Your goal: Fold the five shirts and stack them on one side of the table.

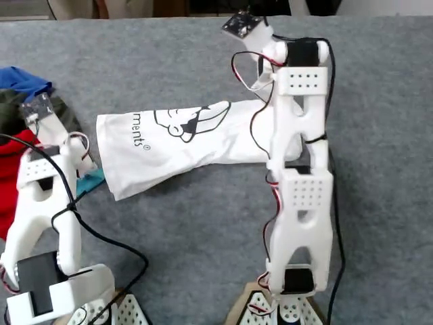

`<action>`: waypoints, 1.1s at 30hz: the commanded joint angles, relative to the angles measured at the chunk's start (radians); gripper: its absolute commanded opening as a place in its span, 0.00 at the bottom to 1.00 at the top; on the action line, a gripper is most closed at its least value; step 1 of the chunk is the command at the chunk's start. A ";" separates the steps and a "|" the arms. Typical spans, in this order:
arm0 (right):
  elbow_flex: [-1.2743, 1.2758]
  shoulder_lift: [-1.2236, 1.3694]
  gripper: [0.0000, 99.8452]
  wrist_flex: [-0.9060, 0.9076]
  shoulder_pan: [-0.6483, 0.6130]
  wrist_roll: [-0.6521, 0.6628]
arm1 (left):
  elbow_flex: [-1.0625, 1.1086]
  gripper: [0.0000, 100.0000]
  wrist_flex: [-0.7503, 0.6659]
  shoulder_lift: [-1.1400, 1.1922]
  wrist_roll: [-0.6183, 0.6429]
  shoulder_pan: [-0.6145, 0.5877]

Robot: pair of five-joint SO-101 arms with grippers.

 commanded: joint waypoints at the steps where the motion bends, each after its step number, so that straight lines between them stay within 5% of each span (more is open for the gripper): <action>1: 0.285 -0.237 0.00 0.021 -0.005 -0.114 | -0.180 0.02 0.196 -0.021 0.000 0.021; 10: 0.576 -0.254 0.00 -0.215 0.061 -0.233 | -0.509 0.16 0.505 0.105 0.005 0.100; 18: 0.576 -0.176 0.00 -0.374 0.099 -0.315 | -0.864 0.17 0.638 0.519 -0.002 0.104; 25: 0.601 -0.154 0.00 -0.606 0.321 -0.321 | -1.232 0.17 0.825 0.829 0.003 0.100; 33: 0.601 -0.093 0.00 -0.700 0.367 -0.321 | -1.447 0.17 0.852 1.087 0.006 0.098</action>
